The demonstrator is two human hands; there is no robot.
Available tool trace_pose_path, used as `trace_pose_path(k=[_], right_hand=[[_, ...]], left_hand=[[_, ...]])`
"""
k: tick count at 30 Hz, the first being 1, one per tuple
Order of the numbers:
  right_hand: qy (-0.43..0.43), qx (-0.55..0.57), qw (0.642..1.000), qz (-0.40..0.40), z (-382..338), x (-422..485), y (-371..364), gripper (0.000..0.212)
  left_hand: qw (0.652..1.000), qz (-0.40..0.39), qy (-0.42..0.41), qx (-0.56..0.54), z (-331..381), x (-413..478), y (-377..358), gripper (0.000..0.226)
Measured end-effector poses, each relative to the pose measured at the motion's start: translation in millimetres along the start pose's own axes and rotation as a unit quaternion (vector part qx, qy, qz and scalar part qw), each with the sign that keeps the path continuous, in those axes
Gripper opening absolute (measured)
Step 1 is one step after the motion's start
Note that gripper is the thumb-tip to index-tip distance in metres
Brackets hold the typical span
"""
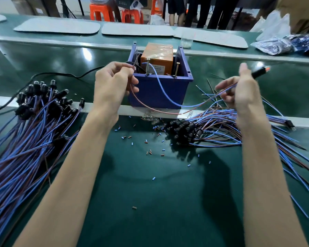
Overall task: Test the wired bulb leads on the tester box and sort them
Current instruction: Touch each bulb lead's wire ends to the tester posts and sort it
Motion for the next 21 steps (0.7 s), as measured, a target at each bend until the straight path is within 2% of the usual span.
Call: trace_pose_path(k=[3,5,6,7,9,11,12,14,16,18,21], right_hand=[[0.009,0.139,0.990,0.025,-6.4,-5.1,21.5,0.055],[0.051,0.201,0.974,0.094,-12.8,-8.0,35.5,0.046],[0.095,0.195,0.966,0.144,-15.9,-9.0,43.1,0.040],[0.145,0.141,0.958,0.204,-19.7,-9.1,49.4,0.035],[0.256,-0.007,0.916,0.310,-26.6,-16.5,53.3,0.028],[0.335,-0.090,0.868,0.357,-29.1,-28.3,45.8,0.037],[0.359,-0.128,0.853,0.355,-29.2,-32.6,39.8,0.037],[0.354,-0.232,0.863,0.276,-24.1,-35.0,26.2,0.032],[0.274,-0.339,0.888,0.144,-12.7,-27.3,18.2,0.026],[0.194,-0.419,0.886,0.045,1.1,-21.5,13.1,0.022],[0.122,-0.464,0.875,-0.063,11.7,-22.4,3.0,0.019]], left_hand=[[0.999,-0.050,0.007,0.011,7.8,0.2,3.5,0.023],[0.996,-0.078,0.016,0.031,8.8,0.5,6.8,0.025],[0.993,-0.095,0.020,0.059,8.8,0.1,8.5,0.024],[0.988,-0.117,0.021,0.099,7.9,-0.4,11.0,0.023],[0.968,-0.169,0.016,0.186,5.4,-1.5,21.2,0.019],[0.939,-0.215,0.011,0.268,0.6,-3.1,36.8,0.016],[0.923,-0.227,0.010,0.310,-2.8,-4.1,47.2,0.015],[0.891,-0.231,0.008,0.391,-8.4,-5.5,70.4,0.008],[0.852,-0.235,0.021,0.468,-11.3,-3.9,90.7,0.008],[0.808,-0.246,0.057,0.532,-15.0,-0.1,106.0,0.019],[0.752,-0.251,0.104,0.601,-23.5,1.7,118.6,0.030]])
Point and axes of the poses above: each hand's wrist, its own x-axis towards the middle knuckle, its own y-axis out of the back of the hand, z = x × y, the point moved 3 cm from there along x, towards the middle knuckle, and after that the axes turned 7 degrees about -y, right-handed, at the moved point
